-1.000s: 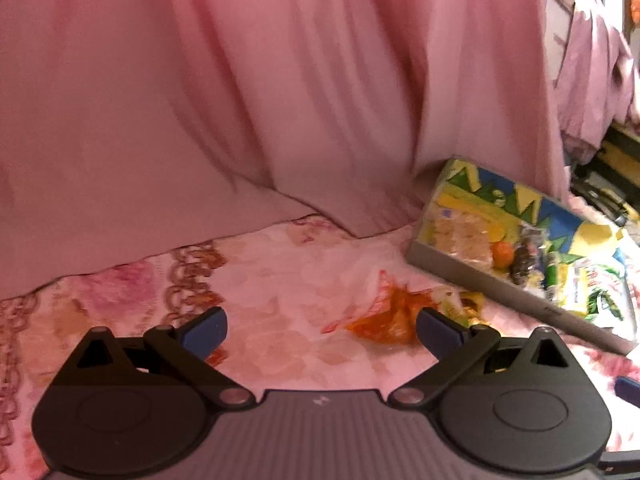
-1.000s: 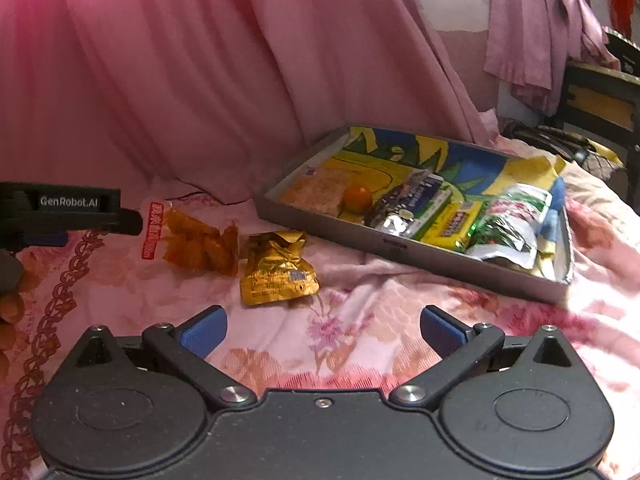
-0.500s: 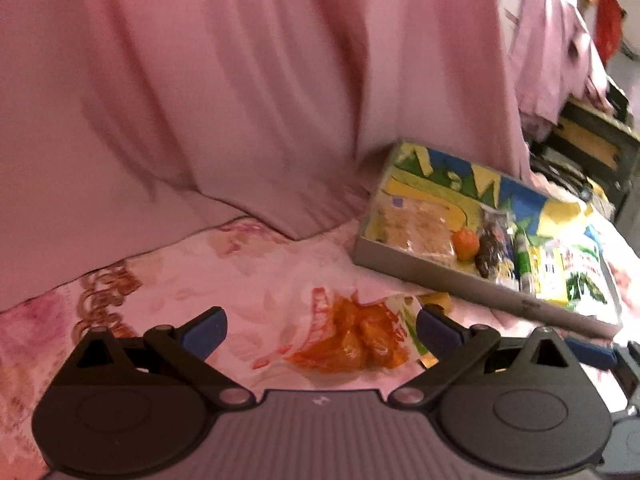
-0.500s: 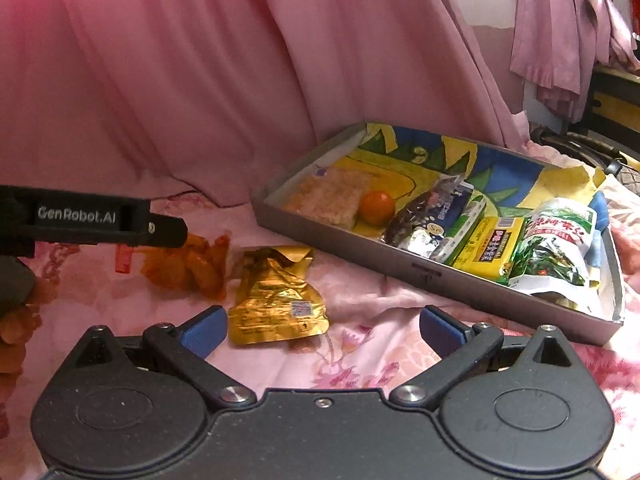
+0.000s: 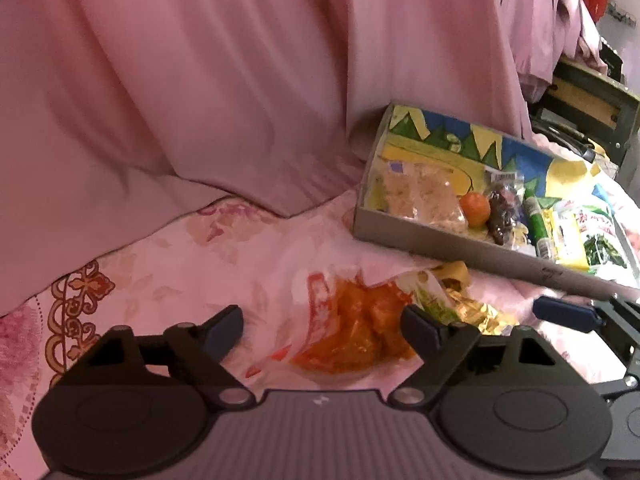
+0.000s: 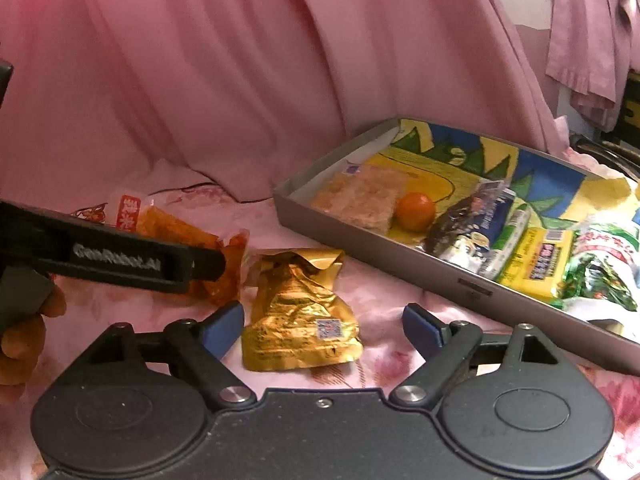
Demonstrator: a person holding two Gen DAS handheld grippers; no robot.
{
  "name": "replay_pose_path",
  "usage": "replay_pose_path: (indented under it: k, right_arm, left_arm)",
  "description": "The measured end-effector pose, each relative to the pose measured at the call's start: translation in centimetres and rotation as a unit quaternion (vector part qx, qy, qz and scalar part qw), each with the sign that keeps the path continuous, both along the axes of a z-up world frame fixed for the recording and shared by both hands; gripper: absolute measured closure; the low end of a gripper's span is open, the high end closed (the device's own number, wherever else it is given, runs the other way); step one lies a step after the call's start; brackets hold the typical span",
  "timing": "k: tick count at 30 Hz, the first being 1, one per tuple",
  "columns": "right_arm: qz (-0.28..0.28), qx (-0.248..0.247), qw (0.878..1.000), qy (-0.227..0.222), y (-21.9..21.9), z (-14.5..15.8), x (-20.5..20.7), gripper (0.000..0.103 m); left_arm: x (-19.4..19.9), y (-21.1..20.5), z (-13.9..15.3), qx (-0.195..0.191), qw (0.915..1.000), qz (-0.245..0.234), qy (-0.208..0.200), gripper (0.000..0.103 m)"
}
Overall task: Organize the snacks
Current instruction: 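Grasp the orange snack bag with the left tool while the right tool grasps the gold foil packet, then lift the orange bag and gold packet and carry them over the tray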
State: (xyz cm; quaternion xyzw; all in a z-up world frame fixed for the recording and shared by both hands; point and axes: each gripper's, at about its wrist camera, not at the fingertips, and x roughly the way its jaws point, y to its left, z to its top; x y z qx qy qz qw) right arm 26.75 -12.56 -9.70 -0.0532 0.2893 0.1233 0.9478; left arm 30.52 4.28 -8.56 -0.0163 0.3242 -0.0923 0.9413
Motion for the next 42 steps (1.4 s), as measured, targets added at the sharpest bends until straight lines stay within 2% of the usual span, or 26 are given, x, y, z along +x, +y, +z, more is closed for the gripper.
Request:
replay_pose_path:
  k: [7, 9, 11, 14, 20, 24, 34, 37, 42]
  right_arm:
    - [0.003, -0.003, 1.000, 0.006, 0.6, -0.8, 1.3, 0.016]
    - [0.005, -0.004, 1.000, 0.007, 0.6, -0.8, 1.5, 0.022]
    - [0.012, -0.004, 1.000, 0.009, 0.7, -0.8, 1.6, 0.030]
    - [0.021, -0.013, 1.000, 0.015, 1.1, -0.8, 1.5, 0.038]
    - [0.014, 0.000, 0.999, 0.038, 0.7, -0.5, 1.5, 0.039]
    - [0.009, 0.004, 0.999, 0.052, 0.3, 0.0, 0.8, 0.039]
    - [0.003, -0.011, 0.996, 0.086, -1.0, 1.1, -2.9, 0.039]
    - [-0.003, -0.010, 0.995, 0.096, -1.5, 1.4, -4.5, 0.039]
    - [-0.020, -0.006, 0.994, 0.110, -2.6, 1.7, -7.3, 0.039]
  left_arm:
    - [0.2, -0.3, -0.1, -0.011, 0.9997, -0.019, 0.008, 0.026]
    - [0.2, -0.4, -0.1, -0.017, 0.9995, -0.024, 0.009, 0.032]
    - [0.2, -0.5, 0.0, -0.028, 0.9989, -0.033, 0.015, 0.045]
    - [0.2, -0.6, 0.1, -0.035, 0.9982, -0.041, 0.026, 0.053]
    - [-0.2, 0.0, 0.4, -0.060, 0.9966, -0.026, 0.050, 0.054]
    - [-0.9, 0.2, 0.5, -0.063, 0.9960, -0.010, 0.062, 0.054]
    - [-4.9, -0.1, 1.3, -0.043, 0.9949, 0.006, 0.091, 0.055]
    - [-5.9, -0.6, 1.2, -0.033, 0.9937, 0.005, 0.107, 0.063]
    - [-7.9, -1.8, 1.0, -0.009, 0.9932, -0.004, 0.116, 0.063]
